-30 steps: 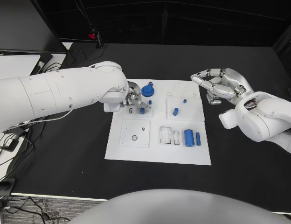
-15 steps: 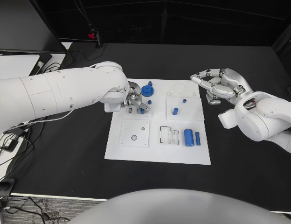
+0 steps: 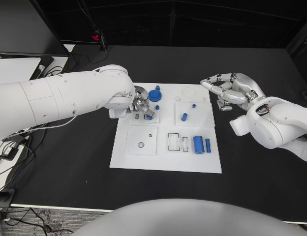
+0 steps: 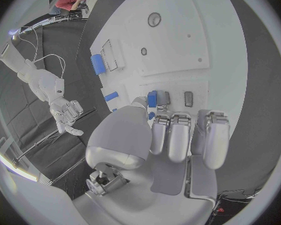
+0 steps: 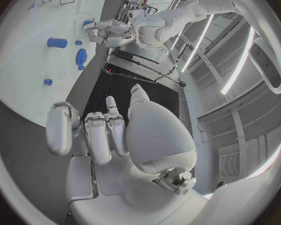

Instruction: Assemble the parts on the task board

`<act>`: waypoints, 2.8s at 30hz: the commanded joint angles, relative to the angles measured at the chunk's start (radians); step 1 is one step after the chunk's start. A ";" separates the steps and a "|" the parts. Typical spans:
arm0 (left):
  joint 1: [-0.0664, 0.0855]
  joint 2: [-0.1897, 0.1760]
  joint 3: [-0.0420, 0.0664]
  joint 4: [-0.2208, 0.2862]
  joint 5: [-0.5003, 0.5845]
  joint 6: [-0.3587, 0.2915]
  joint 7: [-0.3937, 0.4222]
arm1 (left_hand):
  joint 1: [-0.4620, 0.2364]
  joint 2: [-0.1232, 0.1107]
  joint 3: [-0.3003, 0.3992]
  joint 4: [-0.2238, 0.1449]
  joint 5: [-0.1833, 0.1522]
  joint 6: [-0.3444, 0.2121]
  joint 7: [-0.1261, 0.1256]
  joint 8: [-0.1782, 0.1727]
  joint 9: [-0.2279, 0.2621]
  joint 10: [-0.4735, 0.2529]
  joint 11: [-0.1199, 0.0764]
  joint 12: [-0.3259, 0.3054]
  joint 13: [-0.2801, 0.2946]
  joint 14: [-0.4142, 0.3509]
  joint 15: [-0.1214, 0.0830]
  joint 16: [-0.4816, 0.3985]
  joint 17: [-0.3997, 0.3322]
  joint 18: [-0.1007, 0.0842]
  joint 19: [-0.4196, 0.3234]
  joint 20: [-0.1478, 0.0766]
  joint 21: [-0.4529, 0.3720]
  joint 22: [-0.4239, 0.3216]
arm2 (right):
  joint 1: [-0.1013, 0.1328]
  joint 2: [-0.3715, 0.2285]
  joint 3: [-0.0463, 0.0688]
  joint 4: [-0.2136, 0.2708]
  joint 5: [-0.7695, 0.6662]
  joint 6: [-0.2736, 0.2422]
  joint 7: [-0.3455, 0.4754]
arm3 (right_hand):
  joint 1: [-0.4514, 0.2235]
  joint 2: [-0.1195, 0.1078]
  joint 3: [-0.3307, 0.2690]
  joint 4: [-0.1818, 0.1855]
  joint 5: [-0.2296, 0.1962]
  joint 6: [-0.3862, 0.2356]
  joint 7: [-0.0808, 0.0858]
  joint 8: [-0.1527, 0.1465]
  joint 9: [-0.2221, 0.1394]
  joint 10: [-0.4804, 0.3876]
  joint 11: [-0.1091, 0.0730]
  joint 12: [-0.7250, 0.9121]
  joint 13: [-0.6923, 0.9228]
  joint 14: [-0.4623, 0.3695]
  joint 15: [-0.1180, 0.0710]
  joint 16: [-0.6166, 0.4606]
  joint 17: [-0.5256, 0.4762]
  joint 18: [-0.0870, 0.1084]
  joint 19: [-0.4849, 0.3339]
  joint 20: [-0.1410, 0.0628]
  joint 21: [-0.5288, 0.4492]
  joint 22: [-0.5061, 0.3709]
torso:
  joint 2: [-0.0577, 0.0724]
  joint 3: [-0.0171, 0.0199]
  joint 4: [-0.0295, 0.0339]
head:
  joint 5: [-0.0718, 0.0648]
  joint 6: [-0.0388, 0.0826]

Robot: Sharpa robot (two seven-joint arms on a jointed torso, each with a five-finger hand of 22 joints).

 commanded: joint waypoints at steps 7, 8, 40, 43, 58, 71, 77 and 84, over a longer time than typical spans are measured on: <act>0.000 -0.007 0.000 0.002 -0.003 -0.007 0.025 | 0.096 -0.002 0.081 -0.005 0.033 -0.001 0.000 -0.009 0.023 0.109 -0.007 0.002 0.264 0.104 -0.005 0.001 0.263 -0.007 0.104 -0.007 0.003 0.263 | -0.002 0.001 0.000 -0.004 0.002 0.008 -0.006 | 0.001 0.013 -0.006 0.000 0.003 -0.008 0.030 0.004 0.001 0.108 0.007 0.003 0.263 0.104 0.008 0.002 0.263 0.014 -0.008 0.001 -0.007 0.105 | 0.000 -0.0005 0.0001 | -0.003 -0.001; 0.000 -0.008 0.000 0.002 -0.003 -0.009 0.026 | 0.097 -0.006 0.084 -0.005 0.033 -0.001 0.000 -0.009 0.025 0.109 -0.007 0.002 0.264 0.104 -0.005 0.001 0.263 -0.007 0.104 -0.007 0.003 0.263 | -0.003 0.001 0.000 -0.004 0.002 0.009 -0.006 | 0.001 0.013 -0.006 0.000 0.003 -0.008 0.030 0.004 0.001 0.108 0.007 0.003 0.263 0.104 0.008 0.002 0.263 0.014 -0.008 0.001 -0.007 0.105 | 0.000 -0.0006 -0.0001 | -0.004 -0.001; 0.012 -0.065 0.000 0.023 0.021 -0.023 -0.006 | 0.092 -0.037 0.113 0.003 -0.003 -0.002 0.001 -0.006 0.050 0.109 -0.004 0.002 0.264 0.104 -0.003 0.001 0.263 -0.007 0.104 -0.005 0.003 0.263 | -0.008 -0.004 0.000 -0.005 0.002 0.008 -0.011 | 0.001 0.016 -0.008 0.001 0.003 -0.013 0.030 0.008 0.001 0.108 0.007 0.003 0.263 0.104 0.008 0.002 0.263 0.014 -0.009 0.001 -0.009 0.103 | 0.001 -0.0005 -0.0002 | 0.002 -0.012; 0.012 -0.062 0.000 0.020 0.026 -0.023 -0.009 | 0.091 -0.037 0.114 0.003 -0.004 -0.004 0.001 -0.007 0.050 0.109 -0.004 0.002 0.264 0.104 -0.003 0.001 0.263 -0.007 0.104 -0.005 0.003 0.263 | -0.008 -0.005 0.000 -0.005 0.002 0.008 -0.011 | 0.001 0.016 -0.008 0.001 0.003 -0.013 0.030 0.008 0.001 0.108 0.007 0.003 0.263 0.104 0.008 0.002 0.263 0.014 -0.009 0.001 -0.009 0.103 | 0.000 -0.0005 0.0002 | 0.001 -0.013; 0.009 -0.047 0.000 0.012 0.030 -0.008 -0.016 | 0.080 -0.038 0.119 0.003 -0.023 -0.013 0.005 -0.015 0.053 0.109 -0.001 0.002 0.264 0.104 -0.002 0.001 0.263 -0.007 0.104 -0.004 0.003 0.263 | -0.008 -0.004 0.000 -0.006 0.002 0.008 -0.011 | 0.000 0.017 -0.009 0.001 0.003 -0.015 0.031 0.011 0.001 0.108 0.007 0.003 0.263 0.104 0.008 0.002 0.263 0.014 -0.010 0.002 -0.010 0.103 | 0.000 0.0003 0.0002 | 0.000 -0.015; 0.007 -0.040 0.000 -0.003 0.030 0.009 -0.029 | 0.076 -0.033 0.123 0.003 -0.031 -0.010 0.004 -0.015 0.055 0.109 -0.001 0.002 0.264 0.104 -0.001 0.001 0.263 -0.007 0.104 -0.003 0.003 0.263 | -0.008 -0.005 0.000 -0.004 0.002 0.010 -0.011 | -0.001 0.018 -0.010 0.001 0.003 -0.016 0.031 0.013 0.001 0.108 0.007 0.003 0.263 0.104 0.008 0.002 0.263 0.014 -0.010 0.002 -0.010 0.102 | 0.000 -0.0001 0.0007 | 0.000 -0.015; 0.007 -0.038 0.000 -0.005 0.030 0.003 -0.033 | 0.077 -0.031 0.126 0.002 -0.031 -0.010 0.004 -0.016 0.055 0.109 -0.001 0.002 0.264 0.104 -0.001 0.001 0.263 -0.007 0.104 -0.003 0.003 0.263 | -0.008 -0.006 0.000 -0.004 0.002 0.011 -0.011 | -0.003 0.019 -0.012 0.001 0.003 -0.019 0.031 0.016 0.001 0.108 0.008 0.003 0.263 0.104 0.008 0.002 0.263 0.015 -0.010 0.002 -0.011 0.102 | 0.000 -0.0002 0.0004 | 0.001 -0.015; 0.006 -0.037 0.000 -0.007 0.030 0.002 -0.033 | 0.079 -0.031 0.130 0.002 -0.034 -0.013 0.004 -0.019 0.056 0.109 -0.001 0.002 0.264 0.104 -0.001 0.001 0.263 -0.007 0.104 -0.003 0.003 0.263 | -0.008 -0.006 0.000 -0.004 0.002 0.012 -0.011 | -0.003 0.019 -0.012 0.001 0.003 -0.019 0.031 0.016 0.001 0.108 0.008 0.003 0.263 0.104 0.008 0.002 0.263 0.015 -0.010 0.002 -0.011 0.102 | 0.000 0.0002 0.0004 | 0.001 -0.015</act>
